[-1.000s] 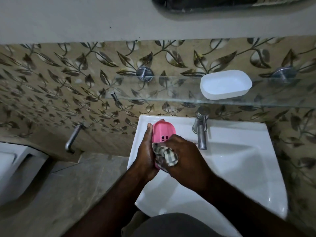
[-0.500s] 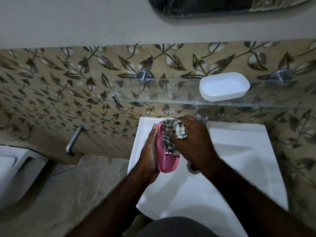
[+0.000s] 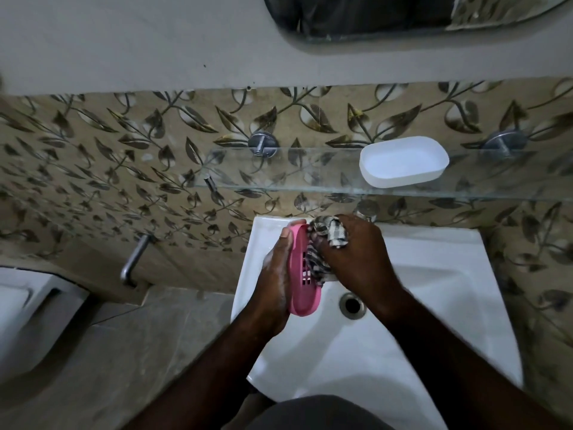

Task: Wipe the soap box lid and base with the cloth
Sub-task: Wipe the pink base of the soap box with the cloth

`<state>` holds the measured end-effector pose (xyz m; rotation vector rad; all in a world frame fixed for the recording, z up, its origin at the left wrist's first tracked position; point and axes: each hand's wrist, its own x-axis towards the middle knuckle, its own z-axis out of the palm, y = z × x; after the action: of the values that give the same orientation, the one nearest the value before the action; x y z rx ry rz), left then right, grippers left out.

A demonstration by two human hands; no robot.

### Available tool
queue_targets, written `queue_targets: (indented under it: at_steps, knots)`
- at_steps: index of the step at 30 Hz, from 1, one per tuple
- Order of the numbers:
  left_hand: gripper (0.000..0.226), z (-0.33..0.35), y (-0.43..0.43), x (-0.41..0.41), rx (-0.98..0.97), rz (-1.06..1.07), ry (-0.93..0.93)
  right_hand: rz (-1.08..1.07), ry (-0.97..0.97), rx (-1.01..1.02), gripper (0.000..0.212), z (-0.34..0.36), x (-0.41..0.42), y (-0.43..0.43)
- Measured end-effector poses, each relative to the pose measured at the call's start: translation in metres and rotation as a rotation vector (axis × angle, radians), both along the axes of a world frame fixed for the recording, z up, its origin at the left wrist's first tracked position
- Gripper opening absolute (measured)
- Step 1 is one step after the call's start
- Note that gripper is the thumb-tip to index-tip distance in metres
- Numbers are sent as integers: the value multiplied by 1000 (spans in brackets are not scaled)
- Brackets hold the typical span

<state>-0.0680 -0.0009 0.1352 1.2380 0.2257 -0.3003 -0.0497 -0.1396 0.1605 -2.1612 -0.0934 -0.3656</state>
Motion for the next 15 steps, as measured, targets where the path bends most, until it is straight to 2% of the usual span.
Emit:
queue_targets:
  at_steps: [2, 4, 5, 7, 11, 15]
  knots:
    - [65, 3, -1, 1, -4, -12, 17, 37, -34, 0, 17, 6, -5, 7]
    - [63, 5, -2, 2, -19, -7, 23, 120, -73, 31, 7, 15, -13, 14]
    - [63, 7, -2, 2, -31, 1, 22, 150, -98, 29, 9, 16, -14, 14]
    - [64, 10, 1, 3, -41, 6, 7, 140, -103, 12, 18, 12, -10, 9]
    - [61, 8, 3, 2, 15, 0, -17, 38, -44, -9, 15, 1, -4, -2]
    - [62, 12, -3, 4, 39, -21, 16, 138, -89, 32, 12, 11, -14, 8]
